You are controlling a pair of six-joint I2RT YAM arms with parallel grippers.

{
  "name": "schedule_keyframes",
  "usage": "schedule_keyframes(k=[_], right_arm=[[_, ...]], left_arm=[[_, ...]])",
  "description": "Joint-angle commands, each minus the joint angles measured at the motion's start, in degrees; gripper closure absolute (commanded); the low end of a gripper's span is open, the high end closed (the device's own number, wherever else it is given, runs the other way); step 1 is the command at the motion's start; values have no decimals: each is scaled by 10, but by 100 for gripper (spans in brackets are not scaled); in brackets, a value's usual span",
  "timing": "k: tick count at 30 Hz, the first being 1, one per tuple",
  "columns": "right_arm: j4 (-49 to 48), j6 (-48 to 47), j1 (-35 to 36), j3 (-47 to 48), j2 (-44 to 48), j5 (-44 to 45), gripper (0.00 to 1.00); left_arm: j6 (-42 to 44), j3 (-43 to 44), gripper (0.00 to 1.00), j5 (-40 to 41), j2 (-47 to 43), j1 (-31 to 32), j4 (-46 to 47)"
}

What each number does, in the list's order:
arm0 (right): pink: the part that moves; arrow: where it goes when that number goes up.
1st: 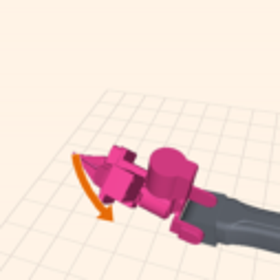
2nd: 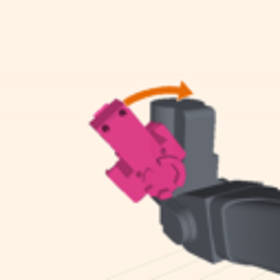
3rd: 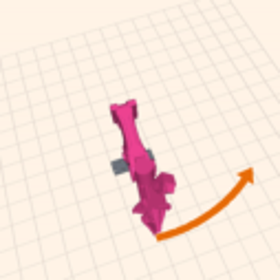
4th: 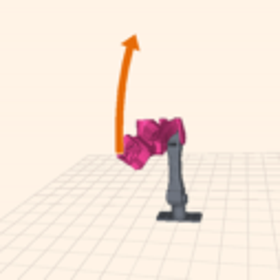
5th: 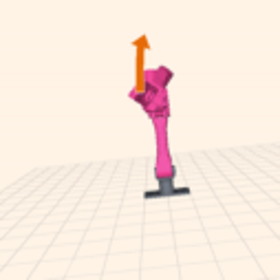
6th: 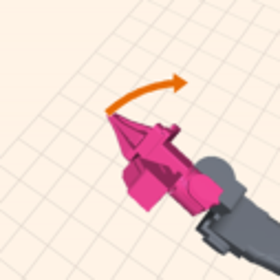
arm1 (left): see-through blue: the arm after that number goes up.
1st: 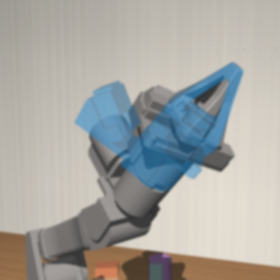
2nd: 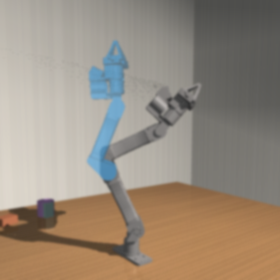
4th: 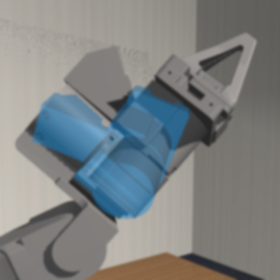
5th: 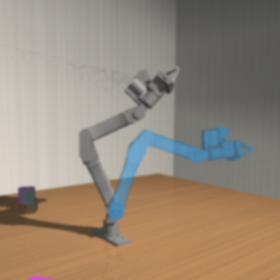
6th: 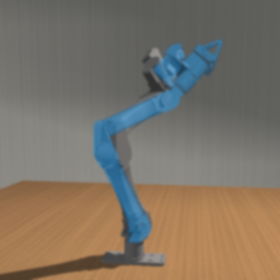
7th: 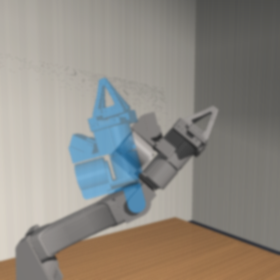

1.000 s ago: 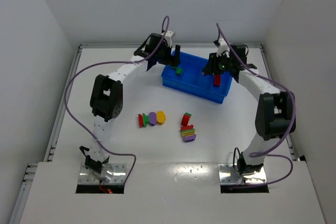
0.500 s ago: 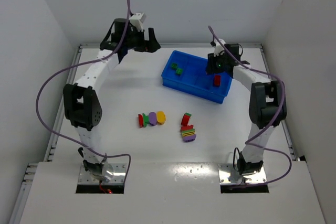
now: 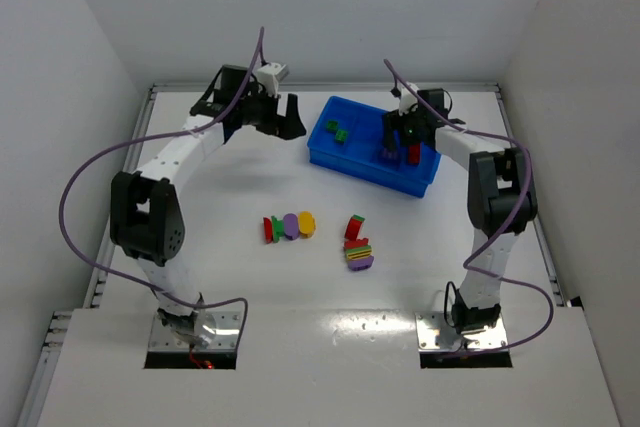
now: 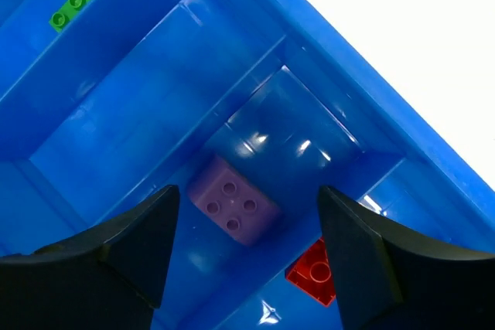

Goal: Sort the legos into containers by color

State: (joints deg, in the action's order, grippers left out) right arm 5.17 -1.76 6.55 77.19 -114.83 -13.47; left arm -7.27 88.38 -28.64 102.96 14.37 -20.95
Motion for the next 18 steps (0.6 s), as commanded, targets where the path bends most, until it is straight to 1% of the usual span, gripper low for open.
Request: schedule_keyframes(k=[1,3,4,5,6,8,9,10,11,12,13,14,15,18], right_arm=[[-16,-7,5,15,35,7,27],[-21,-7,10,8,69,1,27],[-21,-2,10,0,82,1,27],[-21,-2,10,-8,95,-5,27],[-21,3,10,-13,122,-5,27],[-21,9,10,-29,148,-5,27],[-21,9,10,-35,160,-5,27],[-16,9,10,-46,181,-5,27],[-16,9,5,-52,191,1,27],[-16,9,5,-58,201,6,27],[-10,9,-1,-72,217,6,27],[-10,9,-1,-79,225,14,27],[-4,9,-1,-92,233,14,27],[7,3,-7,-121,265,21,27]], left_arm=[[54,-30,0,-58,-63,19,13],[71,-71,0,-44,-104,35,13],[59,-85,3,-23,-117,56,13],[46,-96,5,34,-139,67,13],[34,-120,6,59,-150,79,13],[-5,-145,8,120,-173,127,18],[-25,-166,8,213,-196,149,18],[-44,-175,8,247,-205,168,18],[-82,-184,10,279,-212,202,18],[-100,-190,13,330,-212,220,18],[-132,-198,14,350,-212,250,18],[-148,-198,18,367,-212,262,18],[-164,-204,20,394,-212,275,18],[-215,-224,23,412,-198,308,18]])
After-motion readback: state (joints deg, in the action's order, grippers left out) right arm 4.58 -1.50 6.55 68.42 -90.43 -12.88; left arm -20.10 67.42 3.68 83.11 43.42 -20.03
